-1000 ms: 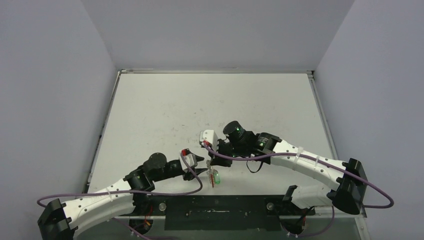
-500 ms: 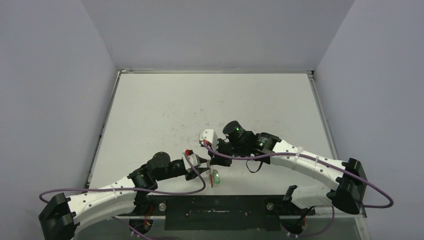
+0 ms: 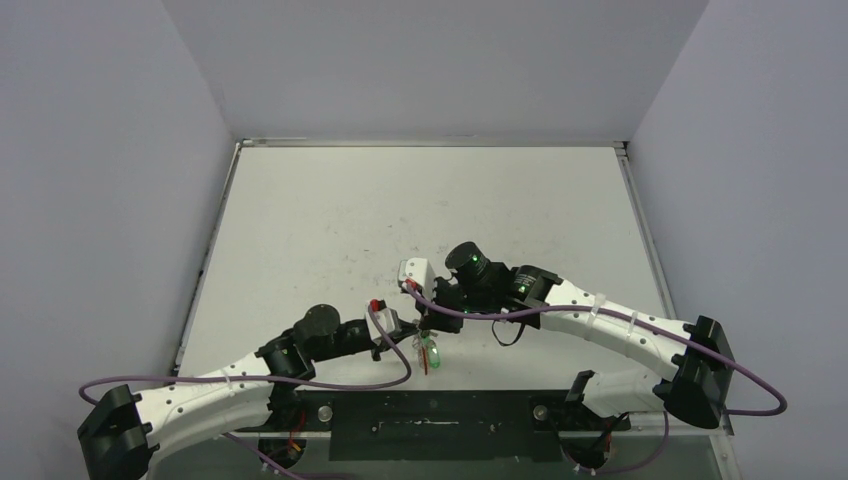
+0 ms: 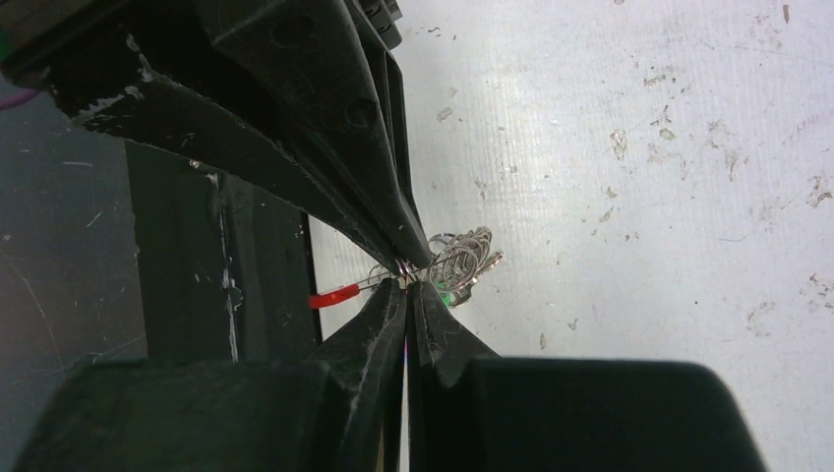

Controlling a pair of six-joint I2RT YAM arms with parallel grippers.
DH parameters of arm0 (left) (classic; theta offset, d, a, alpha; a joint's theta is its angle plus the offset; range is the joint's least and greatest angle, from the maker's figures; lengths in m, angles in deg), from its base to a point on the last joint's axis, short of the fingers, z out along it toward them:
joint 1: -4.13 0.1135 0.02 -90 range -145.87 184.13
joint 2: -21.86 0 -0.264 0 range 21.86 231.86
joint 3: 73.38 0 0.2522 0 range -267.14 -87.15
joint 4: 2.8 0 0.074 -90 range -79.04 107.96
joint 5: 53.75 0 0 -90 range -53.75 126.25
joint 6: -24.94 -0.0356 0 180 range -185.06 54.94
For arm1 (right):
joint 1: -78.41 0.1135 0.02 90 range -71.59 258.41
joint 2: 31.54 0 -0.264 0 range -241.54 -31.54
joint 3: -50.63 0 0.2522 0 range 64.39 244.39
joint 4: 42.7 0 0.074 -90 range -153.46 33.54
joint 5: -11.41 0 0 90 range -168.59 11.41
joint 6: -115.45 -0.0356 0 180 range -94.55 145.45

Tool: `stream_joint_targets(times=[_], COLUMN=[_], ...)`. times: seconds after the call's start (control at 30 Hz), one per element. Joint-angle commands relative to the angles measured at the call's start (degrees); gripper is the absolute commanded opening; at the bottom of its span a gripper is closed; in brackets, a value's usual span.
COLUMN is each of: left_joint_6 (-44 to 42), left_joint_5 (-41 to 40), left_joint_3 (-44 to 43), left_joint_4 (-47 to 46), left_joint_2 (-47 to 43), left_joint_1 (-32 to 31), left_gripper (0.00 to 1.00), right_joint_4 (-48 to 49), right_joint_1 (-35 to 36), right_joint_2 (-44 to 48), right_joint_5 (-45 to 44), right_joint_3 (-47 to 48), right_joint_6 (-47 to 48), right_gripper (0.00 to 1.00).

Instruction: Put the keys on the keyring

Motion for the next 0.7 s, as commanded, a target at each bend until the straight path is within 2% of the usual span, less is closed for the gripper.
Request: stream_joint_targets(times=[0.0, 0.23, 0.67], left_joint_6=[0.4, 2.3, 2.8], left_joint_5=[-1.2, -3.7, -4.3], left_joint_3=[-2.8, -1.0, 0.4], left_joint_4=[-3.2, -3.5, -4.0], left_joint_2=[-0.3, -2.7, -4.0], left_joint_1=[-0.2, -0.2, -0.2], left_gripper=[0.0, 0.0, 0.0], right_joint_4=[2.7, 3.2, 4.6], right_joint_1=[0.3, -0.4, -5.9], right_joint_2=[-0.9, -0.6, -0.4], right_joint_5=[-0.1, -0.8, 2.7], right_joint_3=[2.0, 1.3, -1.0], right_joint_6=[-0.4, -1.5, -4.9], right_gripper=[0.0, 0.0, 0.0])
